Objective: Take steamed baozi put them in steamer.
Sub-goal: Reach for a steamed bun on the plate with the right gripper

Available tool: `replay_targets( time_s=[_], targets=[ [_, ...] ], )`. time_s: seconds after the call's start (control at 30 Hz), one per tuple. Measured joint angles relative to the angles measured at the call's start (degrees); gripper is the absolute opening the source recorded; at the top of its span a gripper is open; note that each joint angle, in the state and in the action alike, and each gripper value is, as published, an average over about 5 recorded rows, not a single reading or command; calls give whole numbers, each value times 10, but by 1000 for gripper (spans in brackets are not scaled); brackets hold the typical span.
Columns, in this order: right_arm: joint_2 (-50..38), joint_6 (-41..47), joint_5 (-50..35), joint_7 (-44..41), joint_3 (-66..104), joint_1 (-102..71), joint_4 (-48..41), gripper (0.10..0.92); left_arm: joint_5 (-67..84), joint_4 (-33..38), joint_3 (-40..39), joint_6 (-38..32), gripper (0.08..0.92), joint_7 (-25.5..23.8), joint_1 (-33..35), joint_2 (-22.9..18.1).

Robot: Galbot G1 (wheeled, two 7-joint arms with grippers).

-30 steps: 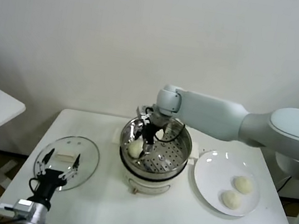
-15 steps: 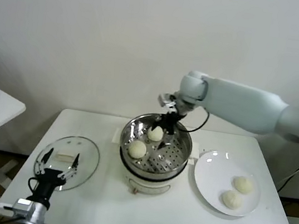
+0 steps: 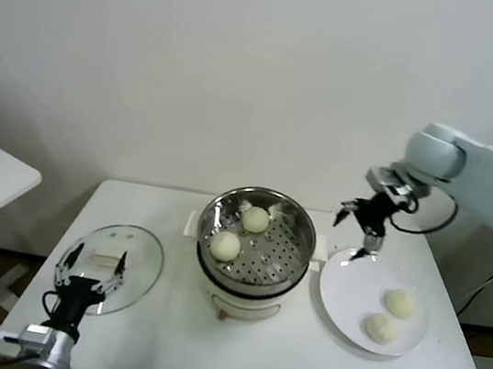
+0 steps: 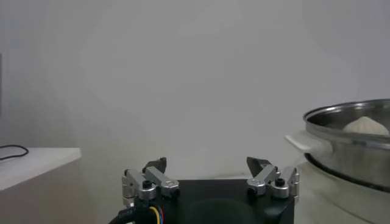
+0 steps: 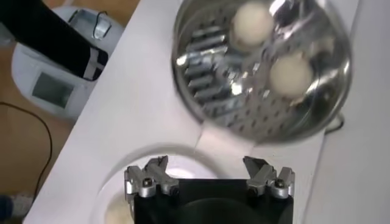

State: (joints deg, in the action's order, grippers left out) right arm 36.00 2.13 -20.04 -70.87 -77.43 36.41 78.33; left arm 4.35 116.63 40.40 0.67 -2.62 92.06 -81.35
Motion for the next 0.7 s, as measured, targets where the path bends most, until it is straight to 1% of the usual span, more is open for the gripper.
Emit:
replay_targets(
  time_s=[0.13, 0.33, 0.5, 0.7],
  targets=[
    [-44, -7, 54, -5, 70, -83, -3, 823, 0, 1, 6, 1, 823, 1, 2, 3],
    [-81, -12, 121, -4, 146, -194, -11, 823, -2, 1, 7, 2, 823, 3, 7, 1],
    [-92, -12, 162, 3, 187, -256, -22, 823, -6, 0, 5, 1, 823, 3, 7, -3],
    [-91, -7, 190, 13, 213, -303, -32, 823, -6, -2, 7, 0, 823, 4, 8, -4]
  ],
)
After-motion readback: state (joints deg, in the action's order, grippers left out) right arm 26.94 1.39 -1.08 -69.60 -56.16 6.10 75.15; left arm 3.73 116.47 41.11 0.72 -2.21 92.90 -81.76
